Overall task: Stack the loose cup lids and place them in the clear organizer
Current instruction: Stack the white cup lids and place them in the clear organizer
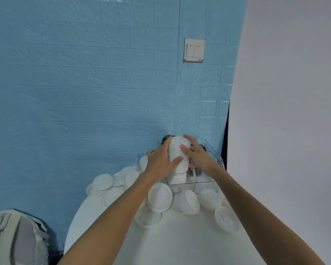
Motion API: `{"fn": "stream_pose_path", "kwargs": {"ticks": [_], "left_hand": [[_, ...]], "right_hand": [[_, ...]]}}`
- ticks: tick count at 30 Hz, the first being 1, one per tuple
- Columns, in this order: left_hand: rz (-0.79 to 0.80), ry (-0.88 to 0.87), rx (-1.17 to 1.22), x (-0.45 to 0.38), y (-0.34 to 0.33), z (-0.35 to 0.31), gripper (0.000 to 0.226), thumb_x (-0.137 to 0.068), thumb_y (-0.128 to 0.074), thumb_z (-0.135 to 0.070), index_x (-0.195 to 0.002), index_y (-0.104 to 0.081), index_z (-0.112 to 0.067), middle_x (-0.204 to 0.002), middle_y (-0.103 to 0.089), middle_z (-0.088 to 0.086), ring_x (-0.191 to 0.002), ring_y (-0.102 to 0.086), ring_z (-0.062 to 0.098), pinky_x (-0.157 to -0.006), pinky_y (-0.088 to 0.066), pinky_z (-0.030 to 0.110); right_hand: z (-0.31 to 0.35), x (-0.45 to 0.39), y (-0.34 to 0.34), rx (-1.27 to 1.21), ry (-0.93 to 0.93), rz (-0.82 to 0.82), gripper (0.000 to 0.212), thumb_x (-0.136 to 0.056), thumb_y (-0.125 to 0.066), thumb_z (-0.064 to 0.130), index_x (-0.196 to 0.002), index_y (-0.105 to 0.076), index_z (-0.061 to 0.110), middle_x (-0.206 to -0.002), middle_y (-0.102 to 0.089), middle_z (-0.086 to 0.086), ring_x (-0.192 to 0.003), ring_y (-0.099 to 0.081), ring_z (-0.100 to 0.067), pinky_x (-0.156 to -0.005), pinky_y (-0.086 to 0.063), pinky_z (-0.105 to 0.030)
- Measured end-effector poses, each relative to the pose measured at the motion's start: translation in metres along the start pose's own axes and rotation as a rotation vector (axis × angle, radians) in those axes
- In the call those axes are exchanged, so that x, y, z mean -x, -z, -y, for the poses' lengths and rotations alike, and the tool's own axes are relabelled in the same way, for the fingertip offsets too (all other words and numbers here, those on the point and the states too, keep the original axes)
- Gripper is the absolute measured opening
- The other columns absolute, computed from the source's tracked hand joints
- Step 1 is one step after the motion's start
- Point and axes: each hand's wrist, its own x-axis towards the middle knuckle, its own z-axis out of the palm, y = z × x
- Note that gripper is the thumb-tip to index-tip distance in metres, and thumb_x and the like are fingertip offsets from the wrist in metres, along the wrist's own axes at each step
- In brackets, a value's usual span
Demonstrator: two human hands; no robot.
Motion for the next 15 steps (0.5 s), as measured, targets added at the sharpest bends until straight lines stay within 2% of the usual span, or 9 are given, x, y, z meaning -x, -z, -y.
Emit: {"fn": "stream_pose_path", "kwargs": {"ticks": [2,4,8,10,11,15], "left_hand": [[-0.022,0.010,-0.031,-0.001,0.000,0.002,0.085,-0.091,-0.059,-0.066,-0.158,-0.015,-0.037,-0.139,-0.056,-0.006,-0.128,-0.046,0.019,-0.108,-0.022,0.041],[-0.026,0.028,-0.049,-0.002,0.000,0.003,0.086,-0.091,-0.060,-0.066,-0.159,-0.015,-0.036,-0.134,-0.059,-0.004,-0.130,-0.042,0.022,-0.107,-0.023,0.042],[-0.018,0.064,-0.046,0.000,-0.007,0.009,0.088,-0.092,-0.058,-0.068,-0.160,-0.014,-0.034,-0.132,-0.060,-0.001,-0.132,-0.039,0.023,-0.106,-0.023,0.041],[-0.009,0.078,-0.047,0.001,-0.011,0.013,0.089,-0.092,-0.055,-0.069,-0.161,-0.012,-0.034,-0.135,-0.059,-0.001,-0.133,-0.038,0.024,-0.105,-0.022,0.040],[-0.003,0.083,-0.051,0.001,-0.012,0.015,0.089,-0.092,-0.055,-0.069,-0.161,-0.011,-0.034,-0.137,-0.058,-0.001,-0.133,-0.037,0.024,-0.104,-0.021,0.038],[0.017,0.081,-0.048,0.003,-0.011,0.016,0.090,-0.092,-0.057,-0.068,-0.161,-0.011,-0.034,-0.139,-0.057,-0.001,-0.133,-0.036,0.023,-0.102,-0.019,0.037]], "right_hand": [[0.000,-0.004,-0.001,-0.007,-0.017,0.021,0.054,-0.106,-0.050,0.034,-0.155,-0.026,0.035,-0.141,-0.053,-0.003,-0.104,-0.062,-0.007,-0.060,-0.056,-0.017],[0.001,-0.009,-0.003,0.007,-0.038,0.036,0.055,-0.107,-0.047,0.037,-0.156,-0.022,0.036,-0.143,-0.049,-0.003,-0.107,-0.061,-0.011,-0.065,-0.057,-0.020],[0.003,-0.020,-0.012,0.055,-0.085,0.012,0.054,-0.108,-0.043,0.042,-0.156,-0.018,0.039,-0.147,-0.045,-0.005,-0.125,-0.055,-0.025,-0.092,-0.055,-0.040],[0.001,-0.025,-0.018,0.074,-0.097,-0.013,0.055,-0.108,-0.043,0.040,-0.156,-0.018,0.036,-0.152,-0.042,-0.008,-0.134,-0.050,-0.029,-0.109,-0.046,-0.052],[0.000,-0.027,-0.021,0.067,-0.098,-0.022,0.055,-0.108,-0.044,0.036,-0.157,-0.018,0.032,-0.153,-0.040,-0.011,-0.137,-0.047,-0.031,-0.113,-0.041,-0.054],[-0.004,-0.028,-0.028,0.026,-0.093,-0.039,0.053,-0.108,-0.042,0.031,-0.156,-0.020,0.028,-0.153,-0.041,-0.015,-0.138,-0.046,-0.033,-0.116,-0.038,-0.056]]}}
